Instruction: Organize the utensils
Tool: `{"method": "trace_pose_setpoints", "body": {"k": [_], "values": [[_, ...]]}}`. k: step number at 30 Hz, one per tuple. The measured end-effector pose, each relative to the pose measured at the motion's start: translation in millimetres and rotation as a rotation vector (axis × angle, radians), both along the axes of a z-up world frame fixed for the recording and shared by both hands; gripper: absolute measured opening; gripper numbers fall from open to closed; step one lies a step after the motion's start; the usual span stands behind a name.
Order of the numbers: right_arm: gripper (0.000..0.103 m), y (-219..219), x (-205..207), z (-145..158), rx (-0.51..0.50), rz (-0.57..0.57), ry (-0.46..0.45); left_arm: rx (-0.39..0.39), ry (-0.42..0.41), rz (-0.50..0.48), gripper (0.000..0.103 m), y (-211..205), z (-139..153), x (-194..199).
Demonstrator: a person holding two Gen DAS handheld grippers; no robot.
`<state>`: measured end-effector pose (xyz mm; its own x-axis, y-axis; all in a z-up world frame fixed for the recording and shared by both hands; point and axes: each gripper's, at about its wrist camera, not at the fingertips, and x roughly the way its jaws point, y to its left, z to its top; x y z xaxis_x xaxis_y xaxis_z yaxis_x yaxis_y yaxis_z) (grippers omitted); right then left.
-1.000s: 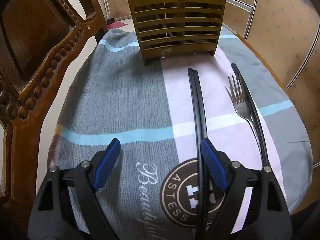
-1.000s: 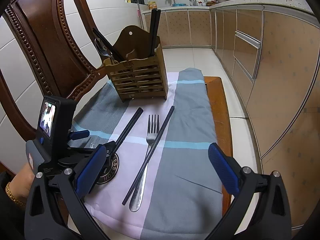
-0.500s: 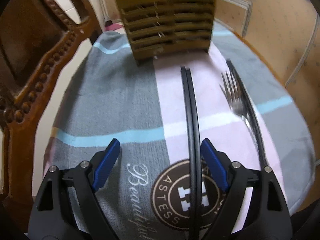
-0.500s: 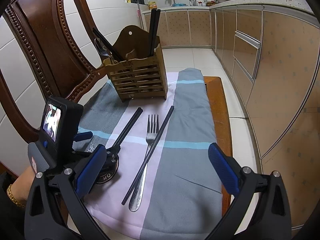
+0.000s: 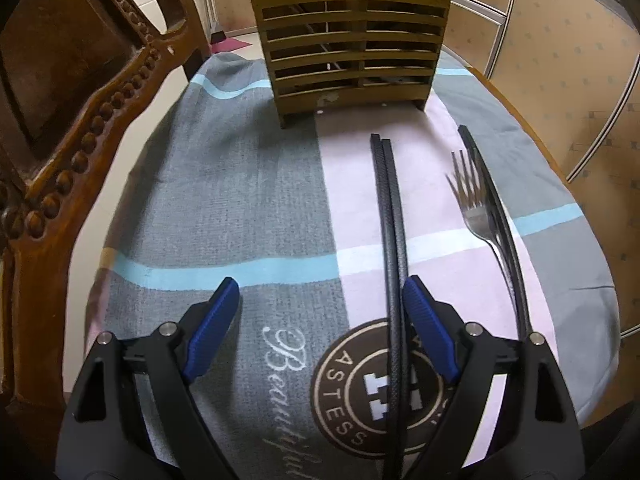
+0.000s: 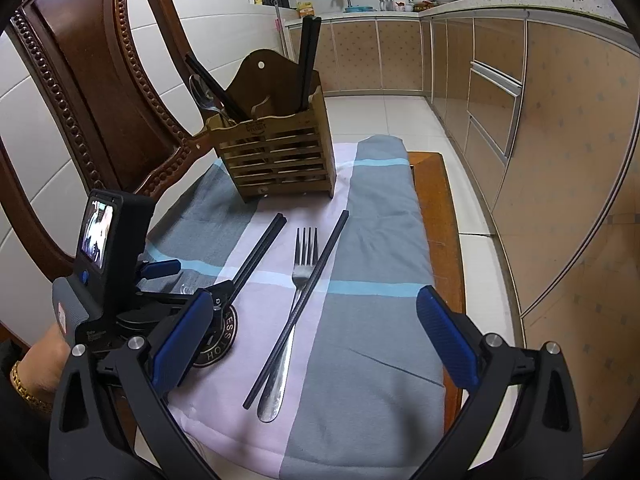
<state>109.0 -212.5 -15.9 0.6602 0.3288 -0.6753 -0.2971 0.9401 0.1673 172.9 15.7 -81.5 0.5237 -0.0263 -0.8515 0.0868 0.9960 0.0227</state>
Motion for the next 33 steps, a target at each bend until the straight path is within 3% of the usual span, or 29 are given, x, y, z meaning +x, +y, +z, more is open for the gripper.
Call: {"method": "trace_pose_setpoints", "body": {"k": [3, 10, 15, 33], "values": [[0.099, 0.4, 0.8, -0.3, 0.001, -0.002, 0.002, 0.029, 0.025, -0.013, 0.087, -6.0, -7.4, 5.4], [0.099, -0.1, 0.2, -1.2, 0.0, -0.004, 0.004, 0.011, -0.027, -0.027, 0.087, -4.4, 4.7, 0.0], [0.099, 0.5, 0.7, -1.6, 0.001, -0.003, 0.005, 0.023, -0.005, 0.009, 0.087, 5.9, -0.3, 2.9], [0.099, 0.7, -0.6, -1.1, 0.001, 0.0, 0.004, 0.011, 0.037, -0.04, 0.092, 8.1, -4.9, 18.3]]}}
